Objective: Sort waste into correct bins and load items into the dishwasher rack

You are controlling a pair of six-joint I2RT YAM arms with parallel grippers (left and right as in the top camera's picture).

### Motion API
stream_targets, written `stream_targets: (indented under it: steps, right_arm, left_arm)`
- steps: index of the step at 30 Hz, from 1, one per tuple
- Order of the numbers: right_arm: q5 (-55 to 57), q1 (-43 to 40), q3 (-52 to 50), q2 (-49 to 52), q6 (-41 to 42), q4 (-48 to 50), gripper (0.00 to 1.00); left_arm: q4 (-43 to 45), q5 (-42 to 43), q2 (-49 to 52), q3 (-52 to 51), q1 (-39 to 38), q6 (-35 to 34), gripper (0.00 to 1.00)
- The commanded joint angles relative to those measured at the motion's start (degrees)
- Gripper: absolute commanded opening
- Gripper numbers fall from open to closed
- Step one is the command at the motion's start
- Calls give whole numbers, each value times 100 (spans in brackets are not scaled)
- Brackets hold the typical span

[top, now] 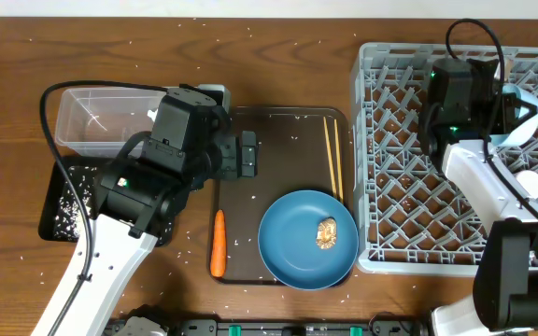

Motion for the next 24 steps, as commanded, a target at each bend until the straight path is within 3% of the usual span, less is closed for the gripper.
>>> stream_targets:
  steps: [1, 11, 24]
  right_arm:
    - [-131, -28, 48, 28, -667, 59, 1]
    - [-1233, 22, 46, 50, -1449, -70, 1]
    - [-1067, 24, 44, 199, -1648, -4, 1]
  left_arm:
    - [-13, -111, 0, 20, 31, 79, 98]
    - [-13, -111, 0, 20, 31, 79, 97]
    - [-13, -111, 0, 20, 31, 79, 98]
